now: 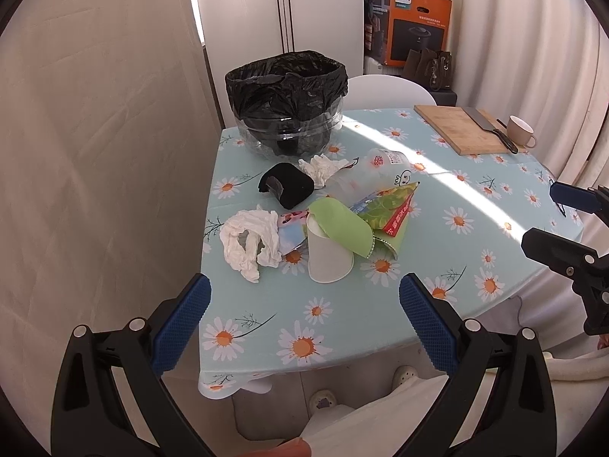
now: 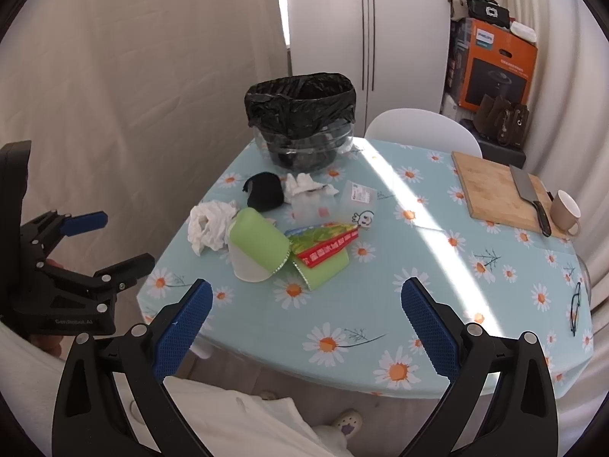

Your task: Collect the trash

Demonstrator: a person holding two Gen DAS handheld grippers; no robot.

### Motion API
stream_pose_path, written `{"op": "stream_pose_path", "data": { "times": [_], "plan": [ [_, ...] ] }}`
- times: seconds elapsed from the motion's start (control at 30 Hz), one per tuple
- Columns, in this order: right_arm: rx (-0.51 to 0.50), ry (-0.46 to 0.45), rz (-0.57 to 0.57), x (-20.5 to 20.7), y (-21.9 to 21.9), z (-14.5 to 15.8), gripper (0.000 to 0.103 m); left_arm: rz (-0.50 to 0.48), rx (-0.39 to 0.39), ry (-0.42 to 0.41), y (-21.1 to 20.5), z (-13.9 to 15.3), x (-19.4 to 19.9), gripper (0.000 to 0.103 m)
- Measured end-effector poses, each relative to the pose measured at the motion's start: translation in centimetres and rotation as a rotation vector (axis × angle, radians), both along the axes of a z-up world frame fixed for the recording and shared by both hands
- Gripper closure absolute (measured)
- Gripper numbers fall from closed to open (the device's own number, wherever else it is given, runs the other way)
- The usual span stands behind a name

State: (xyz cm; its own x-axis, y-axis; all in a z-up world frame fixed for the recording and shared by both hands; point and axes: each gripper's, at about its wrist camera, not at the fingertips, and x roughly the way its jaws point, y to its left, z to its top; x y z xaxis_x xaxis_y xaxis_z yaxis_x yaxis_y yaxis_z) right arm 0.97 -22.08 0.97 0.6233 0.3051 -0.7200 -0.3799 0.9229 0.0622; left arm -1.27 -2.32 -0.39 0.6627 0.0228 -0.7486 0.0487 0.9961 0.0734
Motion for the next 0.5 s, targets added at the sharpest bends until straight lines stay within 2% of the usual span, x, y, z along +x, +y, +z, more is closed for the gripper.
{"op": "stream_pose_path", "data": {
  "times": [0.5],
  "plan": [
    [-0.01, -0.002, 0.009, 0.56, -0.66, 0.03, 0.008, 0.007, -0.009, 0.001, -0.35, 0.1, 0.69, 0.006]
  ]
}}
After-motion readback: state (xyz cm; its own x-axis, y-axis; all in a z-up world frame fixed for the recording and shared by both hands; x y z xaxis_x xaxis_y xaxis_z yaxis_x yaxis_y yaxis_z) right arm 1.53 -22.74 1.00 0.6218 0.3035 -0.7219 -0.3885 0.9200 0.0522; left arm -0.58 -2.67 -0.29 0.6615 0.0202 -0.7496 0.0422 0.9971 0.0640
